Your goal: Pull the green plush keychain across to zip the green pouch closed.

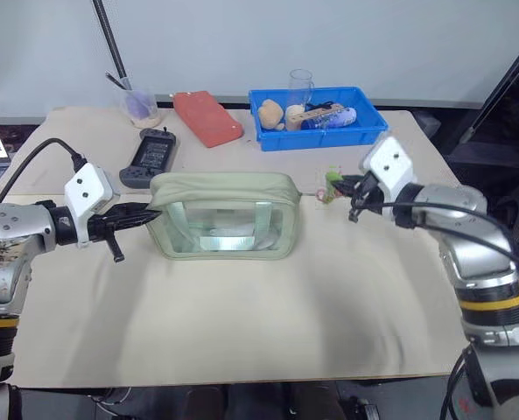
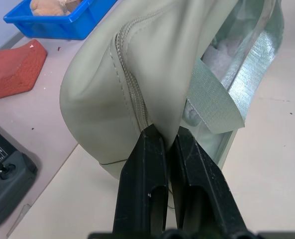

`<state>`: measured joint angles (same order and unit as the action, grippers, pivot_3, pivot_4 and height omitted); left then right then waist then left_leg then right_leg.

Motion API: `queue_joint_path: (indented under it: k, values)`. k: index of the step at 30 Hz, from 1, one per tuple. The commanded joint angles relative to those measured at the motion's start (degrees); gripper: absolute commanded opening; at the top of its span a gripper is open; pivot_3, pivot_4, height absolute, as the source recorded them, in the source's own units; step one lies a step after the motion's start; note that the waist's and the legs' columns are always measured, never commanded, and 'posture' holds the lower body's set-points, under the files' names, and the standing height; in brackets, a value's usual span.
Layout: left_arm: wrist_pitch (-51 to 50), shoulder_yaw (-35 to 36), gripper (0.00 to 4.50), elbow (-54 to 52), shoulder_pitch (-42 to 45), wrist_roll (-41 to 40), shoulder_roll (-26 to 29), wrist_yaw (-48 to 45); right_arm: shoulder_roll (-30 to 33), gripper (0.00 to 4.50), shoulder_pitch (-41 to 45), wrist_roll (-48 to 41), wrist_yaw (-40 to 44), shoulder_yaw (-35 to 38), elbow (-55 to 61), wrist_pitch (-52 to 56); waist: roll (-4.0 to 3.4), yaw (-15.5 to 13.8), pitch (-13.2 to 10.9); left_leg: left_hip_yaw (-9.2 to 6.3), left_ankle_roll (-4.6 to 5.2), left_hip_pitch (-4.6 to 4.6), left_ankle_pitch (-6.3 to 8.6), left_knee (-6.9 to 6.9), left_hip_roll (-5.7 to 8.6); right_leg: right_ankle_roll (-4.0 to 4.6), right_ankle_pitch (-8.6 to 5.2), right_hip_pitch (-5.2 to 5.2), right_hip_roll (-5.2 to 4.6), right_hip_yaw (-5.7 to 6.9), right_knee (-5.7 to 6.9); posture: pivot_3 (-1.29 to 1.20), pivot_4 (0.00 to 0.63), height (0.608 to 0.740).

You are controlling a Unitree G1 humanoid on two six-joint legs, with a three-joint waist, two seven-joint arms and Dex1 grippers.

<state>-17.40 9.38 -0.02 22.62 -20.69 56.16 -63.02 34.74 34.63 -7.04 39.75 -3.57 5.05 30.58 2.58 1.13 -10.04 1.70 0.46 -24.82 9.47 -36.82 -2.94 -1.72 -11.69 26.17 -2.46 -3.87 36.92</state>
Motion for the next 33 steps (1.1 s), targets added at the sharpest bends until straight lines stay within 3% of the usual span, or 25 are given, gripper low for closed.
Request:
queue_joint_path:
  k: [1,5,8,11,12,18,21,23,33]
  values:
    - [0.57,-0.98,0.00,1.86,1.33,1.67,-0.08,0.25,-9.55,0.03,-3.36,-1.58,-6.31,-0.36,-2.51,-0.15,0.03,0.31,0.02,0.00,0.00,0.12,0.00,0.00,-0.01,-0.05,0.03,-0.08,0.03,-0.01,0.04,0.00,0.150,0.740]
    - [0.85,-1.27,0.00,1.85,1.54,1.85,-0.42,-0.10,-15.98,0.03,-5.90,-1.59,-7.06,-2.60,-4.28,0.06,-0.03,0.64,0.00,-0.01,0.00,0.09,0.00,0.02,0.00,-0.21,0.13,-0.04,0.04,-0.03,0.09,0.00,0.150,0.740]
    - [0.99,-1.08,0.00,1.73,1.40,1.84,-0.48,0.05,-14.56,0.03,-6.83,-0.60,-4.85,-4.84,-4.84,-0.97,0.03,0.55,0.03,-0.01,0.00,0.10,0.00,0.01,0.04,-0.24,0.13,-0.14,-0.01,-0.05,-0.02,0.00,0.150,0.740]
    - [-1.70,1.42,0.00,1.23,0.74,-1.62,-0.47,-0.64,-11.14,0.03,-4.10,-4.58,-0.91,-0.63,-3.56,0.38,0.02,0.68,0.03,-0.01,0.00,0.12,0.00,0.01,0.03,-0.08,0.04,-0.16,-0.01,-0.05,-0.07,0.00,0.150,0.740]
    - [-2.92,2.16,0.78,0.97,0.52,-2.84,-0.42,-0.88,-10.09,0.80,-3.40,-5.67,0.26,0.29,-3.34,0.60,0.02,0.73,0.03,-0.01,0.00,0.12,0.00,0.01,0.02,-0.08,0.04,-0.15,-0.01,-0.05,-0.05,0.00,0.150,0.740]
    - [-5.05,8.73,3.24,4.76,-5.93,-4.69,1.64,-2.15,7.31,2.81,-3.95,-8.46,18.07,1.67,-5.69,-2.62,-0.01,0.80,0.00,0.00,0.03,0.08,0.02,0.07,0.00,-0.12,0.02,-0.09,0.00,-0.03,-0.11,0.00,0.150,0.740]
    - [-3.86,10.27,4.50,6.74,-10.98,-3.97,1.19,-2.21,12.34,3.85,-6.30,-8.05,23.11,1.95,-9.00,-6.54,-0.01,0.92,0.00,0.02,0.08,0.11,0.06,0.12,-0.01,0.02,-0.07,-0.10,0.00,-0.03,-0.15,0.00,0.150,0.740]
    - [-3.77,10.99,4.50,7.28,-13.58,-3.71,0.69,-1.47,13.86,4.49,-7.60,-8.46,24.71,2.70,-10.13,-7.73,-0.01,1.03,0.00,0.03,0.08,0.12,0.06,0.13,-0.01,0.07,-0.10,-0.08,-0.02,-0.04,-0.13,0.00,0.150,0.740]
    - [-2.83,14.16,4.50,8.63,-20.74,-0.88,0.39,4.50,17.06,4.49,-13.05,-10.28,23.64,8.24,-5.62,-6.32,0.00,0.99,0.00,0.07,0.05,0.13,0.07,0.12,-0.02,0.08,-0.10,-0.04,-0.09,-0.03,-0.13,0.00,0.150,0.740]
